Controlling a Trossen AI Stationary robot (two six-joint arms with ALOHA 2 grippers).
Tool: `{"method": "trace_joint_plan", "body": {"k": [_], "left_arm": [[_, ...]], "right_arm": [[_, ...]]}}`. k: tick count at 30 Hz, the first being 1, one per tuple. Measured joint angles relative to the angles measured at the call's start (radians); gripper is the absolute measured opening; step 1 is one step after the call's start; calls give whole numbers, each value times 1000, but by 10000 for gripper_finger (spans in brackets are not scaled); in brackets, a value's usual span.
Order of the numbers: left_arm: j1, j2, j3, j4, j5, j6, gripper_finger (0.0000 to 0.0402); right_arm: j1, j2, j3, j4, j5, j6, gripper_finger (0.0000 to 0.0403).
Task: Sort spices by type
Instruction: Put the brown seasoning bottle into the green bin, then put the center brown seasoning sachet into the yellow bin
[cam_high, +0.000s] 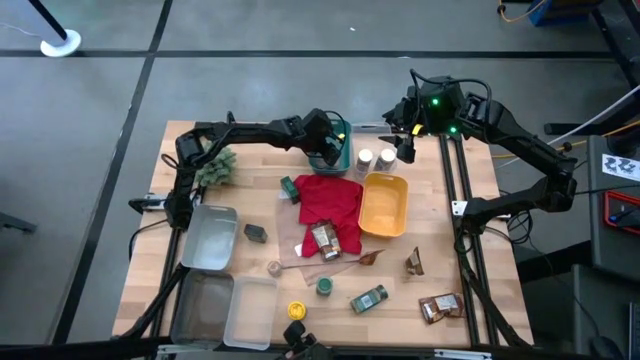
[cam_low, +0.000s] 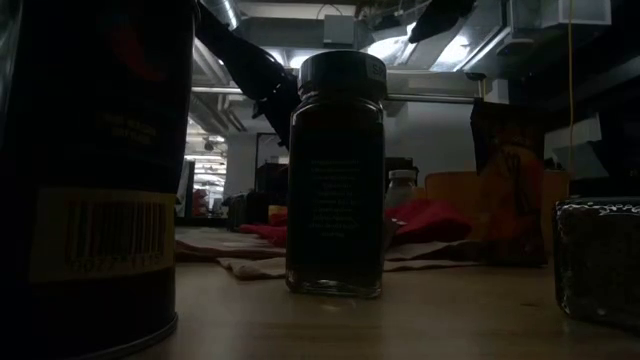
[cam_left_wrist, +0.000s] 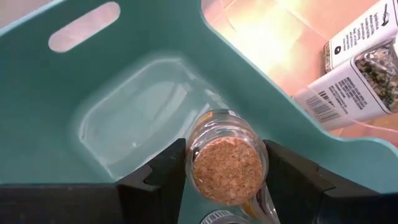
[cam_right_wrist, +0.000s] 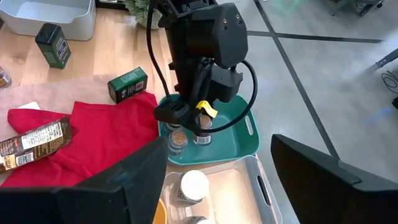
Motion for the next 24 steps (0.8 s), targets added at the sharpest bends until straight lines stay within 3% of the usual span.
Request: {"method": "trace_joint_plan", "body": {"k": [8, 16, 21, 24], "left_arm": [[0, 0, 0, -1, 0, -1, 183], [1, 0, 0, 10, -2, 2, 218], [1, 0, 0, 8, -1, 28, 221], [1, 0, 0, 8, -1, 26, 221]], "right_arm": [[0, 0, 0, 0, 0, 0, 285], [0, -2, -8, -65, -16, 57, 285], [0, -63, -140, 56, -124, 70, 285], [0, -99, -235, 104, -134, 72, 285]]}}
